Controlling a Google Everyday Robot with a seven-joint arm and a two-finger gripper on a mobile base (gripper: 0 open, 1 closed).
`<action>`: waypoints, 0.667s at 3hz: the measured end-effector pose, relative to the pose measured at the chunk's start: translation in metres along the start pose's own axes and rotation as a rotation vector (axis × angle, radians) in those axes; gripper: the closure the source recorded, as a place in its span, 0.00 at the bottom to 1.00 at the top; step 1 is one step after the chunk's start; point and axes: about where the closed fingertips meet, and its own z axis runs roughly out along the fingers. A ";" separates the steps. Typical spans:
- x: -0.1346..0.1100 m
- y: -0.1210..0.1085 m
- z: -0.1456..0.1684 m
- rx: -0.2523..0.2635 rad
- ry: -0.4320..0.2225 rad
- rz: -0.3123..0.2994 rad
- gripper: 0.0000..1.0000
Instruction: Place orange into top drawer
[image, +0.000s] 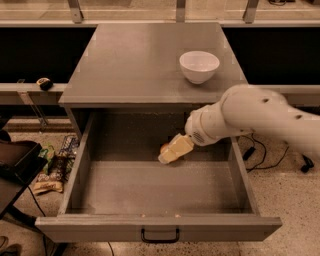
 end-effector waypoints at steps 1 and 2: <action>-0.042 0.022 -0.103 0.075 0.130 -0.186 0.00; -0.107 0.027 -0.182 0.224 0.193 -0.265 0.00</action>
Offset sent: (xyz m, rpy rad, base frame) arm -0.1427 -0.0314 0.2863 -0.6776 -0.0098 0.0021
